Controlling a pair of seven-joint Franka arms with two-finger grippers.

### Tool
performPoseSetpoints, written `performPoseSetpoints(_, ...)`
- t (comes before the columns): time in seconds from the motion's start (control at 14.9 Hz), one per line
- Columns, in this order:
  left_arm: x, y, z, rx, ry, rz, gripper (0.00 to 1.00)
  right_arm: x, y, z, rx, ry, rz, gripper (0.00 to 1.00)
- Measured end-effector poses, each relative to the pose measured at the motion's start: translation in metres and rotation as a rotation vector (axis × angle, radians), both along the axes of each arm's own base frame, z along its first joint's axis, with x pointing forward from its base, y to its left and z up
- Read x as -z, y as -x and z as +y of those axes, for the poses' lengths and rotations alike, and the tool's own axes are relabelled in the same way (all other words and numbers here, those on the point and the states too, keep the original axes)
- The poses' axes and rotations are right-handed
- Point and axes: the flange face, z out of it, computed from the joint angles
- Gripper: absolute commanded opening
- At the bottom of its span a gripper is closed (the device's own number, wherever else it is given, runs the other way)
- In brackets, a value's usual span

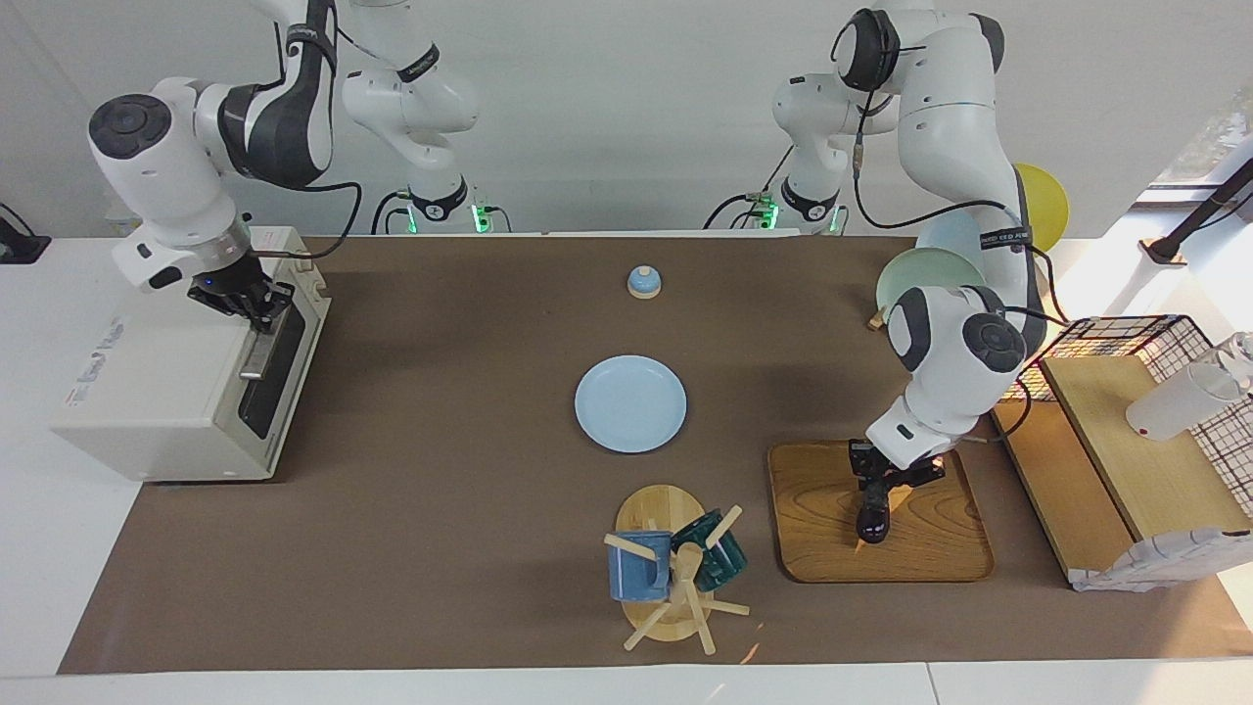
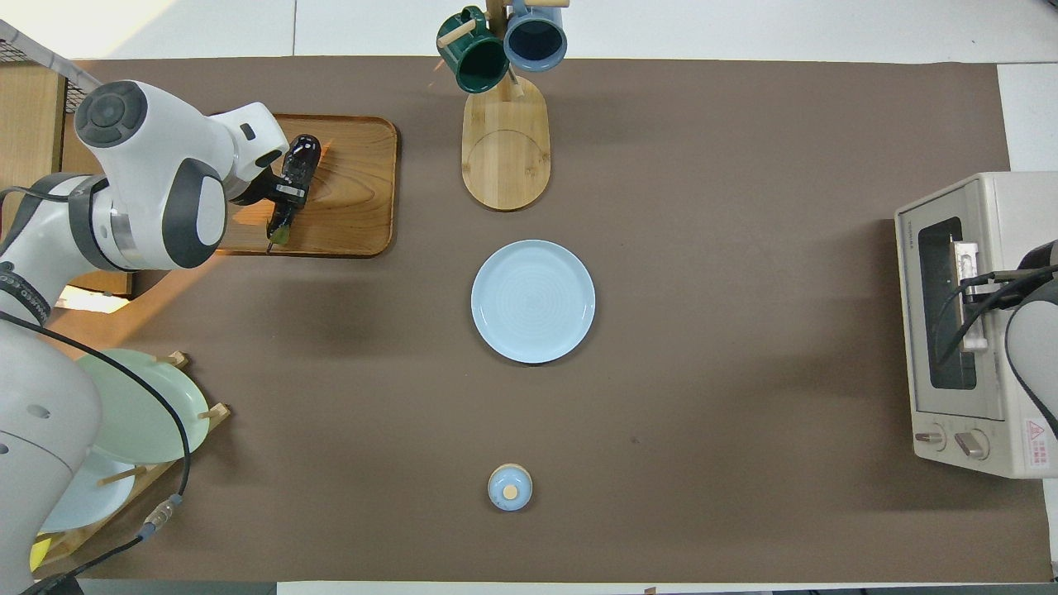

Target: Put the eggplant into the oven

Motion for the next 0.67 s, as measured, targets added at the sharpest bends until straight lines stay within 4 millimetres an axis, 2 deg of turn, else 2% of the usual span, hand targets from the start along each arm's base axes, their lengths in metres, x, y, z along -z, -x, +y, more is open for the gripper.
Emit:
performPoseSetpoints(0.2, -0.027, 0.0, -0.008, -0.031, 0.067, 0.026, 0.0, 0.001, 0.001, 0.0, -0.002, 0.002, -0.005, 0.0)
performPoseSetpoints(0.4, -0.082, 0.021, -0.032, -0.088, 0.1, 0.078, 0.0, 0.003, 0.002, 0.003, -0.009, 0.003, -0.016, 0.0)
performPoseSetpoints(0.54, -0.117, 0.045, -0.073, -0.131, 0.102, 0.108, 0.0, 0.004, 0.003, 0.01, -0.024, 0.003, -0.024, 0.0)
performPoseSetpoints(0.67, -0.133, 0.074, -0.126, -0.194, 0.104, 0.129, 0.0, 0.008, 0.002, 0.024, -0.038, 0.002, -0.024, 0.0)
